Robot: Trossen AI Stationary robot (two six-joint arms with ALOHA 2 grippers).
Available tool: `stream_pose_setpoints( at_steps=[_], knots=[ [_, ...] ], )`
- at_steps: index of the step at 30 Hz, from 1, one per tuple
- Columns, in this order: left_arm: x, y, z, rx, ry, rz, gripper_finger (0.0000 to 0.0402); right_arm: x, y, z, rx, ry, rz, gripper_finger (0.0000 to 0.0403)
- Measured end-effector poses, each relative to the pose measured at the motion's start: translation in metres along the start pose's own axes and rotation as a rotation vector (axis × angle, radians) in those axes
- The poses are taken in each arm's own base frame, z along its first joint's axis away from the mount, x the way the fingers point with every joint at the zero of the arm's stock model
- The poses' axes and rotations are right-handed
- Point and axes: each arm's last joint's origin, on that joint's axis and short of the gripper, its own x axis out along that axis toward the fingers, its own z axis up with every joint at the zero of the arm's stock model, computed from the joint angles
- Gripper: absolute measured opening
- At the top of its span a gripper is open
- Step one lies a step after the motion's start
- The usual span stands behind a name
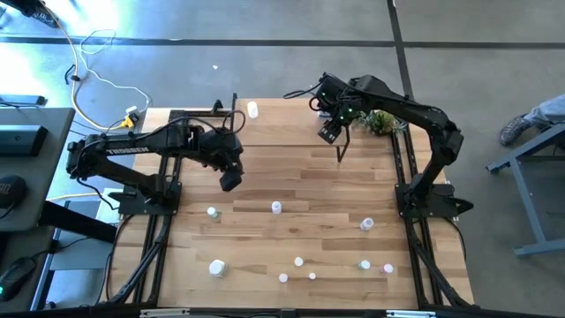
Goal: Pick and place medicine bottles onto shelf by color
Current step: Put the white pill bottle on the shelf
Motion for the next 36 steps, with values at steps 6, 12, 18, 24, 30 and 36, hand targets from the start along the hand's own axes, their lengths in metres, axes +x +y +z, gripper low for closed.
stream_pose_setpoints(
  at_steps=[6,12,18,24,30,36],
  knots=[
    [-0.002,-0.011,-0.016,0.001,0.123,0.01,0.0209,-0.019,0.0,0.006,-0.018,-0.073,0.007,0.0188],
    [0.0,-0.032,-0.036,0.001,0.212,-0.007,0.0209,-0.042,-0.001,0.012,-0.056,-0.155,0.011,0.0188],
    [-0.003,-0.063,-0.06,-0.041,0.28,-0.065,0.0209,-0.069,-0.003,0.017,-0.09,-0.254,0.013,0.0188],
    [-0.011,-0.085,-0.08,-0.161,0.357,-0.113,0.0209,-0.096,-0.004,0.019,-0.083,-0.354,0.018,0.0188],
    [-0.019,-0.102,-0.098,-0.238,0.423,-0.13,0.021,-0.115,-0.006,0.015,-0.056,-0.39,0.025,0.0188],
    [-0.027,-0.115,-0.116,-0.285,0.454,-0.126,0.021,-0.121,-0.006,0.009,0.002,-0.361,0.034,0.0188]
  ],
)
